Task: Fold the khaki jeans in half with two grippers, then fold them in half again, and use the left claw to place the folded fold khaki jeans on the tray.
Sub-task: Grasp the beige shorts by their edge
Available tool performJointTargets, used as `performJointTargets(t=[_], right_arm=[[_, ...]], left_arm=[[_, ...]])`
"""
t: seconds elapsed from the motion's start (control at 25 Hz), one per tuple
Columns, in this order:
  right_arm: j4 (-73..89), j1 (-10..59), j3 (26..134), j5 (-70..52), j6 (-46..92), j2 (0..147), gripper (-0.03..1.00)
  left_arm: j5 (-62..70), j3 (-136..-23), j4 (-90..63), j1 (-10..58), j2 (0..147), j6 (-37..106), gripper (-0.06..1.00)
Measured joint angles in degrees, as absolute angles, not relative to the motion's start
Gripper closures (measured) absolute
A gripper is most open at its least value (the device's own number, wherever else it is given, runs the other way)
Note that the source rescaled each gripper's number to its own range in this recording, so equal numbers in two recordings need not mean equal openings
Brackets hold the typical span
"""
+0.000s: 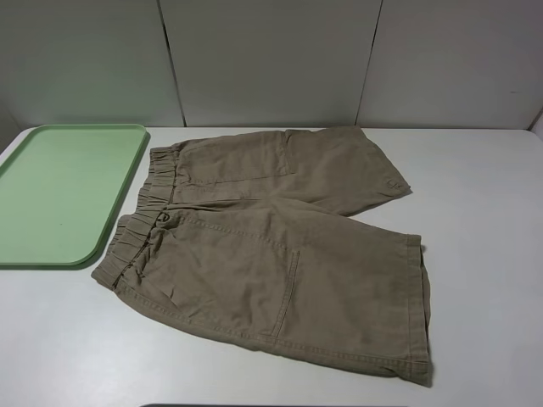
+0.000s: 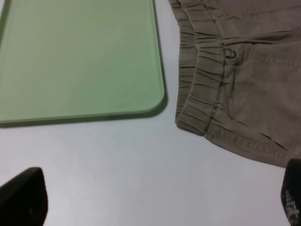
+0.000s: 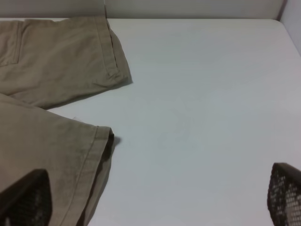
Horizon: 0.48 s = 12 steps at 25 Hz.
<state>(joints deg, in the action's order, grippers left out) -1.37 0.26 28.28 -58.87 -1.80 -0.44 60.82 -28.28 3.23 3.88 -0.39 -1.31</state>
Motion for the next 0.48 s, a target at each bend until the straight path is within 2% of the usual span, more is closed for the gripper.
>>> performJointTargets(t=[0.48], right_arm=[[-1.4,0.3,28.3,-58.9,-1.8,-0.4,-0.03]], left_arm=[[60.8,-28.3,3.2,3.9,-0.4,-1.3,-0.06]])
